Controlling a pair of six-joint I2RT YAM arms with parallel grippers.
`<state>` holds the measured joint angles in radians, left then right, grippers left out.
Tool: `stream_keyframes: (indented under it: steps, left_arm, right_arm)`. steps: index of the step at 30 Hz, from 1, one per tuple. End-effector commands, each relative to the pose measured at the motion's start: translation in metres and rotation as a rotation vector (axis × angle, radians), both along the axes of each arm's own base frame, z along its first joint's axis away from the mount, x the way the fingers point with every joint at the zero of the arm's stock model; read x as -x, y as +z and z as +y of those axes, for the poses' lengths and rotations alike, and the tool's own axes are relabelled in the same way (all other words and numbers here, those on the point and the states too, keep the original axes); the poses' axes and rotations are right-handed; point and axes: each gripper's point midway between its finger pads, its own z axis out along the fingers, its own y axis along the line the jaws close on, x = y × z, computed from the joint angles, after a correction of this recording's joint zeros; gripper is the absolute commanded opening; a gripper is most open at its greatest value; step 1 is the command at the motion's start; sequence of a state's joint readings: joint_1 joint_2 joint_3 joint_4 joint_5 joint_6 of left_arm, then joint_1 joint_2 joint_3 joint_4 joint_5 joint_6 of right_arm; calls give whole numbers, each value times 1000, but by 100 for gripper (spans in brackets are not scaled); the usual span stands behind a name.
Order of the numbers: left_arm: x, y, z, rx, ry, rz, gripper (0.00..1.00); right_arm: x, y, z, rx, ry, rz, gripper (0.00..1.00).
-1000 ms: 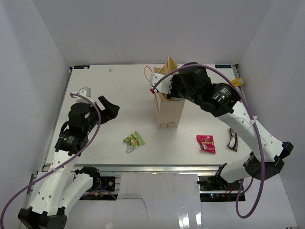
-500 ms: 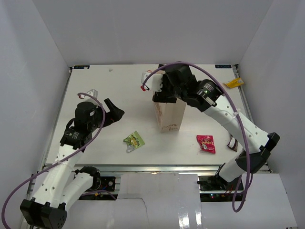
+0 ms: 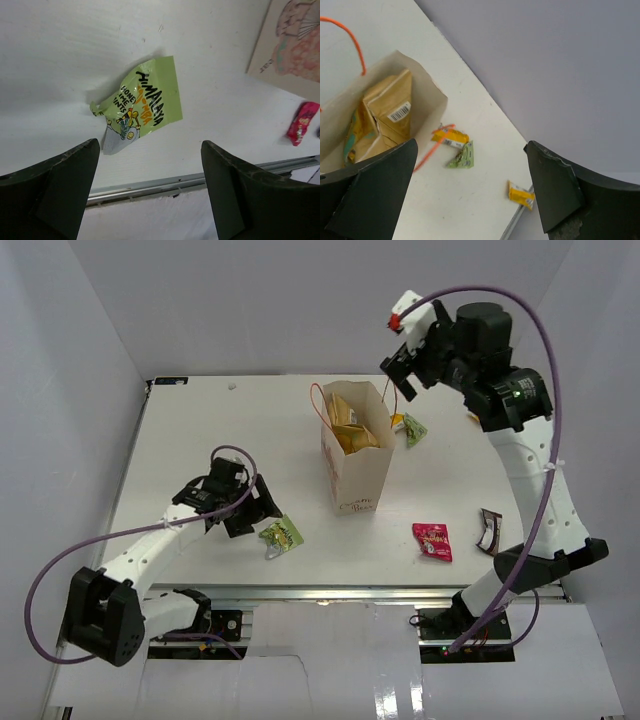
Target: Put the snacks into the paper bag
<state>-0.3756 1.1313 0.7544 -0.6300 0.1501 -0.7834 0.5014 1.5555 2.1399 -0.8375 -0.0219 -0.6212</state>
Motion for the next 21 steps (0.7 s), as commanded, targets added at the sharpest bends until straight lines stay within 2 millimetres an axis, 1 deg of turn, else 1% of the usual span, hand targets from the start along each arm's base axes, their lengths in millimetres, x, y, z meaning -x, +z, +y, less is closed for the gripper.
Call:
stream_keyframes:
  steps: [1,2,3,4,5,6,7,8,9,10,11,12,13,14,15,16,17,18,19,20,21]
  left_arm:
    - [9,-14,-6,-76,16,95,92]
    - [12,-26,-6,-127,12,139,90]
    - [17,-32,-6,-148,20,175,84]
    - [18,-36,-6,-168,26,196,80]
    - [23,-44,-7,-192,15,230,78]
    - [22,-49,-3,-227,30,228,74]
    - [23,-53,-2,-241,37,236,73]
    - [24,-56,-2,-251,37,239,72]
    - [20,-61,0,-273,50,232,71]
    - [18,-64,1,-282,53,227,70]
    - [15,-67,1,-288,53,218,69]
    - [9,-72,-1,-288,53,202,66]
    - [5,-73,-3,-286,49,196,62]
    - [3,-75,-4,-288,42,192,55]
    - [-3,-74,-8,-282,41,178,49]
    - [-5,-77,-8,-286,40,182,43]
    - [-7,-76,-9,-286,37,174,34]
    - [-11,-72,-11,-281,37,157,29]
    - [-14,-67,-11,-275,41,138,25]
    - [-15,-62,-11,-275,35,120,16]
    - [-18,-57,-10,-273,34,101,12]
  right_arm:
    - [20,18,-18,-171,53,51,95]
    - [22,15,-26,-174,41,58,95]
    - [21,12,-34,-179,27,64,95]
    - [16,8,-50,-189,-1,75,95]
    - [17,-2,-59,-201,-19,107,95]
    - [16,-9,-67,-213,-32,129,95]
    - [14,-15,-83,-233,-58,150,95]
    - [19,-17,-90,-252,-71,160,95]
    - [19,-37,-96,-258,-83,212,94]
    - [19,-43,-108,-277,-94,226,94]
    - [26,-43,-114,-287,-101,217,93]
    - [25,-65,-122,-297,-121,263,93]
    - [25,-66,-131,-312,-133,241,93]
    - [33,-66,-134,-320,-132,226,94]
    - [35,-72,-137,-328,-135,230,94]
    - [37,-89,-142,-343,-138,266,94]
    - [41,-88,-142,-347,-136,245,93]
    - [43,-93,-145,-358,-147,254,94]
    - [45,-106,-145,-368,-149,283,93]
    - [48,-106,-145,-374,-151,277,93]
    - [49,-110,-147,-381,-157,282,93]
